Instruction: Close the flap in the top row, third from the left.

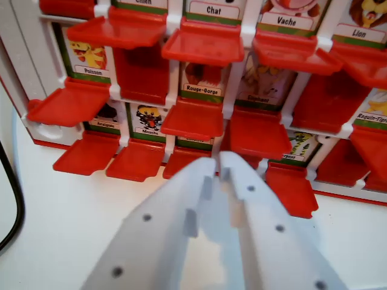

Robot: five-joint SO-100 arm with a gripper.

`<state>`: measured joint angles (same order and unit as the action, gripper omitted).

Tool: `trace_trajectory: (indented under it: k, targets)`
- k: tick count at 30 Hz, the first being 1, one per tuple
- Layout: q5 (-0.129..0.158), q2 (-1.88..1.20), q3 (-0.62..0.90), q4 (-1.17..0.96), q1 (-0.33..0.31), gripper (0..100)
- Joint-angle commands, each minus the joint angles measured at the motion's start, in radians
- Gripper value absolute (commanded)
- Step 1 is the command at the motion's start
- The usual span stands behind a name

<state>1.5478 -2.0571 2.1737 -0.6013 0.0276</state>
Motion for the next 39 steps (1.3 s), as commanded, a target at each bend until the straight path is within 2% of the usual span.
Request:
trace_trajectory:
  k: [1,10,17,39]
  targets:
    - [-0.002,0.017,-0.100,0.054,-0.011,0]
    - [-0.002,0.077,-0.130,0.092,0.005,0]
    - [0.011,0.123,-0.137,0.135,0.006,0]
    - [0.026,0.322,-0.311,0.216,0.017,0]
